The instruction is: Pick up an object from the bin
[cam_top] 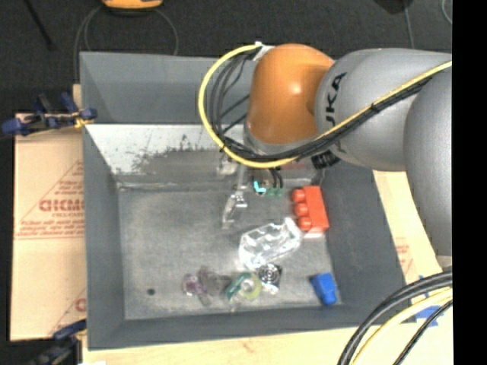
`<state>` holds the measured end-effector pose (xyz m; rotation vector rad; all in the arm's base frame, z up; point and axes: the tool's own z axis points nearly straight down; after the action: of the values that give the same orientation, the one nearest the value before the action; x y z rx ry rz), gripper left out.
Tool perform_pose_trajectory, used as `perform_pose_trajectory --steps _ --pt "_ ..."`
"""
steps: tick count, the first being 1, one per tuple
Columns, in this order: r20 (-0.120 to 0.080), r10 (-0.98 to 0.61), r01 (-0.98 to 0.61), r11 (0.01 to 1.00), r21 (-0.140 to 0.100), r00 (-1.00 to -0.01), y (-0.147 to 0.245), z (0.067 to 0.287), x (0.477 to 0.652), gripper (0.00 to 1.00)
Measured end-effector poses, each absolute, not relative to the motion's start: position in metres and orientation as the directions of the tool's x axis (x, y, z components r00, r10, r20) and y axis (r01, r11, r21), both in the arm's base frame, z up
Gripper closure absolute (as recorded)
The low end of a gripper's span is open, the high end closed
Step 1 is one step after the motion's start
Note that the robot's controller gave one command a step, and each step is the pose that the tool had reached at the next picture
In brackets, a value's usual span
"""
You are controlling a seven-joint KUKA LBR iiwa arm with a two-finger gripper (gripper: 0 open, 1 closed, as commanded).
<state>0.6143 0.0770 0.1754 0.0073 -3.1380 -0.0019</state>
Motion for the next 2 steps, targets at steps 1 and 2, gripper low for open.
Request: perform_pose_trajectory --steps 1,2 --pt "-0.01 -0.216 -0.216 0.976 0.0 -0.976 -0.003 0.083 0.59 0.0" --pt "0.002 -0.11 -0.11 0.994 0.001 -0.994 -0.059 0.1 0.561 0.0"
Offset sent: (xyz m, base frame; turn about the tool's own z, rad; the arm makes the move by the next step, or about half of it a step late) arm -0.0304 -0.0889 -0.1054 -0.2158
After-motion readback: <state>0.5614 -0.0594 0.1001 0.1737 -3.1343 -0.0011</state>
